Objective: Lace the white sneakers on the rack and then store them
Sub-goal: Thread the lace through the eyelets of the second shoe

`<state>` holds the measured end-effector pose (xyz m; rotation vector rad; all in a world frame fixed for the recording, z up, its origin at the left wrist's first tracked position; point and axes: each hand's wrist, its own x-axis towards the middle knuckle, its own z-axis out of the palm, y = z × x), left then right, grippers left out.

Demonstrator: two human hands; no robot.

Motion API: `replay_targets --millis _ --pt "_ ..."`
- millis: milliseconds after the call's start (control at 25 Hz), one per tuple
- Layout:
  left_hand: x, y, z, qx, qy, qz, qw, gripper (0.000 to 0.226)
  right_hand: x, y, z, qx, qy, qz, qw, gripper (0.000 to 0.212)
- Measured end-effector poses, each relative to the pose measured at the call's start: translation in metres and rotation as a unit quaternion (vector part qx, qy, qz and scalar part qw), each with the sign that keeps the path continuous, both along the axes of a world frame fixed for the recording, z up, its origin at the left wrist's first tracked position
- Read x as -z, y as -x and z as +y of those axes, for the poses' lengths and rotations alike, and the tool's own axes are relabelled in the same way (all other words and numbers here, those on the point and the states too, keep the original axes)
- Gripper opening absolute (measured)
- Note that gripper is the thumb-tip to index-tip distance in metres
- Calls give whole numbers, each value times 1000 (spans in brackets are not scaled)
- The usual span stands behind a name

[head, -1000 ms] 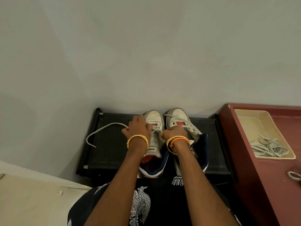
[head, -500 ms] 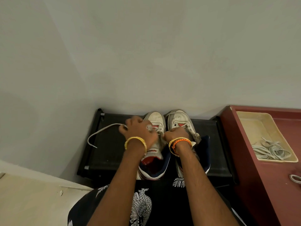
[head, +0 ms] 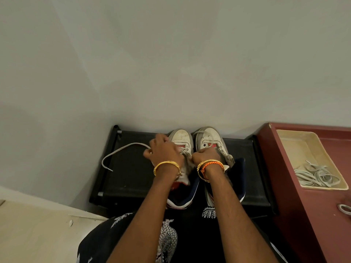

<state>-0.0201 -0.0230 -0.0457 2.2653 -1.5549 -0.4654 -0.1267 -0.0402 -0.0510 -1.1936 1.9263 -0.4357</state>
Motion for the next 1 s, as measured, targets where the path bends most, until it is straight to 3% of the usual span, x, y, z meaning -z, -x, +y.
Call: replay_targets --millis 80,120,160,240,280,320,360,400,440,480,520,560,600,680,840,1000 --pt "-8 -18 2 -151 85 130 976 6 0 1 0 -3 -4 -4 1000 18" --pt "-10 -30 0 -224 123 205 945 7 0 2 0 -4 -5 -4 1000 20" --pt "-12 -42 -2 -287 163 282 901 5 1 3 -1 -4 -6 -3 1000 21" --pt "-14 -63 -5 -374 237 441 781 8 2 4 -2 -3 -7 -3 1000 21" --pt "-17 -68 -5 -394 260 516 715 10 2 4 -2 -3 -8 -3 1000 20" --pt "-18 -71 -4 -396 261 562 678 14 3 4 -1 -3 -8 -3 1000 19" --pt "-20 -69 -3 -381 251 564 689 15 3 3 -1 -3 -8 -5 1000 18" --pt "-21 -64 -2 -344 227 517 750 13 3 3 -1 -1 -9 -7 1000 17" --pt "-19 -55 -2 -277 183 425 842 9 3 3 -1 1 -9 -8 1000 16" --pt "-17 -45 0 -180 131 297 929 9 3 2 -1 1 -8 -7 1000 16" --pt "-11 -34 1 -74 70 154 983 14 2 2 -1 -2 -7 -5 1000 17" --pt "-6 -22 2 24 7 33 999 19 2 2 -1 -6 -7 -4 1000 17" --pt "-2 -10 1 95 -51 -55 993 26 1 2 -1 -11 -8 -2 1000 16" --pt "4 10 -2 153 -112 -139 972 39 1 3 -1 -20 -10 3 1000 17" --pt "8 15 -9 115 -109 -129 979 40 1 2 -2 -16 -12 0 1000 15" --pt "-4 -3 0 7 -35 14 999 13 1 -1 0 1 -10 -4 1000 13"
